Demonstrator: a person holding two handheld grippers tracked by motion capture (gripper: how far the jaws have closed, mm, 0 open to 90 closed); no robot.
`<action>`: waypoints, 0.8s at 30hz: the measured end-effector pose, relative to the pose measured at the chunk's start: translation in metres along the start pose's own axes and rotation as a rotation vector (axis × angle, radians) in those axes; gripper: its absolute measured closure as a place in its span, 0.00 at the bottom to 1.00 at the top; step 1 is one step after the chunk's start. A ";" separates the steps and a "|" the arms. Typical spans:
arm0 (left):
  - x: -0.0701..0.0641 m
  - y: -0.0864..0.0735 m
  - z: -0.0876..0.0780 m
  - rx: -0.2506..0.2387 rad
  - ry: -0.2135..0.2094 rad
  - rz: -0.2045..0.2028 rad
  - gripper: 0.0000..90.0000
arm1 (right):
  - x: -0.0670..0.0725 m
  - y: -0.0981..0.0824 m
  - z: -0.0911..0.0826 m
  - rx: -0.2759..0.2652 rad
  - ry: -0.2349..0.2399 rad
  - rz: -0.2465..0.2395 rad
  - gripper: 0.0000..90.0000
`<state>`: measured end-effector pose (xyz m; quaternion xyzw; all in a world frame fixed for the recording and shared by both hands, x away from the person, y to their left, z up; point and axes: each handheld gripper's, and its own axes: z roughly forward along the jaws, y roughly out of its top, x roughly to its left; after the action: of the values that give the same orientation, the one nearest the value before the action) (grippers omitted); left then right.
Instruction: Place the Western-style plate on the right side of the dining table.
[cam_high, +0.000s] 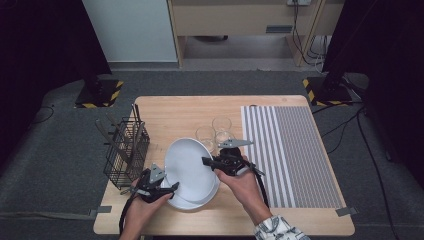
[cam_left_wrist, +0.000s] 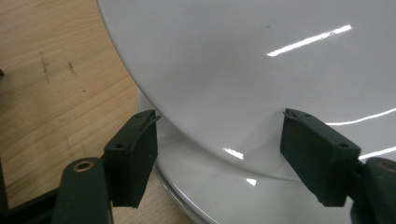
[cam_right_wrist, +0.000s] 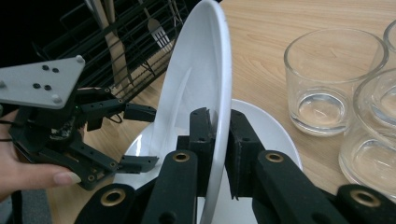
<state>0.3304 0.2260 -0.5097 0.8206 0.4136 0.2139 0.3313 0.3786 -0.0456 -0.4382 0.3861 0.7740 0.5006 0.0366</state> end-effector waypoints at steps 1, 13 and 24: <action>0.000 0.000 0.000 0.000 0.006 -0.001 0.26 | 0.000 0.000 0.000 -0.004 0.003 0.005 0.92; 0.001 0.000 0.002 0.001 0.021 -0.006 0.20 | -0.006 0.001 -0.001 -0.043 0.006 0.059 0.94; 0.001 0.002 -0.002 -0.039 0.017 -0.013 0.18 | -0.027 -0.006 -0.005 -0.068 0.013 0.158 0.95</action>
<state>0.3305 0.2264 -0.5074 0.8095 0.4175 0.2266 0.3449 0.3924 -0.0675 -0.4494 0.4410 0.7239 0.5306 0.0052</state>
